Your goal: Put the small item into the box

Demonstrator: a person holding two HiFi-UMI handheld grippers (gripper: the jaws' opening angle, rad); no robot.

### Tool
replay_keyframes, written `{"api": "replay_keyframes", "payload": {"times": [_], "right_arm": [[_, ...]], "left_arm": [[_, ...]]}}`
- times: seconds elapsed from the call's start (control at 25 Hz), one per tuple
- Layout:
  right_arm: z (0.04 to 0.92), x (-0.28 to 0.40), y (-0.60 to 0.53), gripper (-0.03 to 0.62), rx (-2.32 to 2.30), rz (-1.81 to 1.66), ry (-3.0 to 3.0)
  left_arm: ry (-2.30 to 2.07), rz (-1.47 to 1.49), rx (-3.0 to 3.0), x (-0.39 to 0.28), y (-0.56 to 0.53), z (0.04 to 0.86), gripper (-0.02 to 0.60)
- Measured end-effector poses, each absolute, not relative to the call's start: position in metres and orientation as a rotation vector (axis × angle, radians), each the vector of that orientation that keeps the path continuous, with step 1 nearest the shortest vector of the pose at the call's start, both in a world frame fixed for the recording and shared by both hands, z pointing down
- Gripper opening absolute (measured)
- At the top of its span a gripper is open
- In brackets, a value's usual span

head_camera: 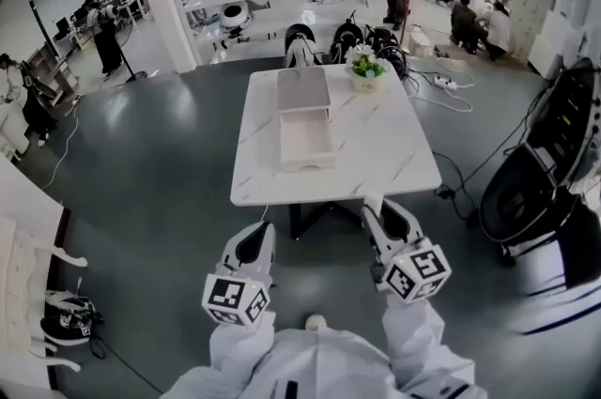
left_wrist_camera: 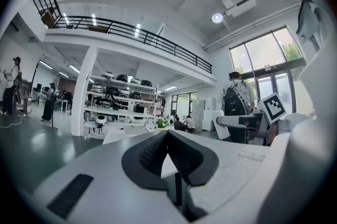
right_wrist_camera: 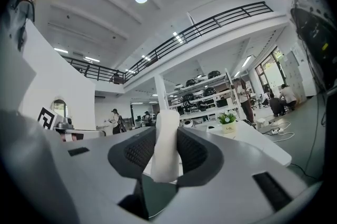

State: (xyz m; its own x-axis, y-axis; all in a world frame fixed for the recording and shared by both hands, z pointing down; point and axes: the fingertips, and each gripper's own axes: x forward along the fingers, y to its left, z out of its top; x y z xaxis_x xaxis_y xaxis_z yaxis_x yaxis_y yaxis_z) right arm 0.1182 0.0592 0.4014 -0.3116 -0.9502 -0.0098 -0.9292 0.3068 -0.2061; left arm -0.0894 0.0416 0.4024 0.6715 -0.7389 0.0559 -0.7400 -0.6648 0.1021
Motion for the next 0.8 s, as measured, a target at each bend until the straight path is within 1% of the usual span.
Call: {"api": "replay_keyframes", "payload": {"times": [0.4, 0.8], "right_arm": [[0.411, 0.115, 0.015, 0.114, -1.775, -0.253, 2.442], [0.418, 0.130, -0.061, 0.114, -1.741, -0.293, 2.478]], "left_arm": [[-1.237, 0.020, 2.740, -0.096, -0.004, 0.413, -0.002], [-1.261, 0.040, 2.697, -0.079, -0.069, 0.424, -0.002]]}}
